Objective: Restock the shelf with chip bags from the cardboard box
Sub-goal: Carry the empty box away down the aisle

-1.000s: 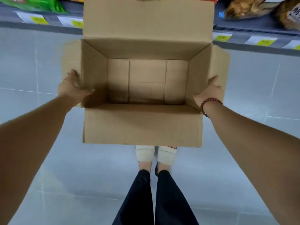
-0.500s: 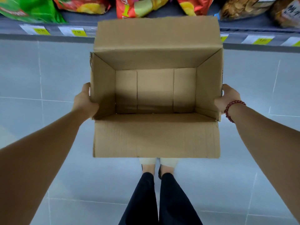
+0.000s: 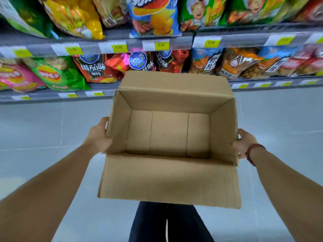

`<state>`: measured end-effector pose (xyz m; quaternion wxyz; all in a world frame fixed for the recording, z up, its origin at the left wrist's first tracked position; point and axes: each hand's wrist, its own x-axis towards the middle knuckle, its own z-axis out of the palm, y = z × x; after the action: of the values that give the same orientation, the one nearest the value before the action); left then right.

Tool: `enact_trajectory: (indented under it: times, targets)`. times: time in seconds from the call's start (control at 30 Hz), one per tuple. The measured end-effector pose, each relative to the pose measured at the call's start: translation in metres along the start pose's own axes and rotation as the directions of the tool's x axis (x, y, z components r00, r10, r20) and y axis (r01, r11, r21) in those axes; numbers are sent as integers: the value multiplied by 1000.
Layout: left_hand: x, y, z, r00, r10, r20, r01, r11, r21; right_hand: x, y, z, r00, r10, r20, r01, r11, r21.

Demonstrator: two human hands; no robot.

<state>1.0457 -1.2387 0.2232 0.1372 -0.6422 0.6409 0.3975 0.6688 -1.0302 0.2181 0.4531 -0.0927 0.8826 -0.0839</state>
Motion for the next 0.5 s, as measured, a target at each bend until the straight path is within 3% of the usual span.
enact_trajectory:
  times: [0.27,0.5]
  targets:
    - [-97,85,-64,963,266,54,-267,963,27,-121,9,-124,997,-35,-75,44,991,124]
    - [-170,212,-112,826,556,90,-563,811,160,-199,56,-239,978,-36,-204,84,969,231]
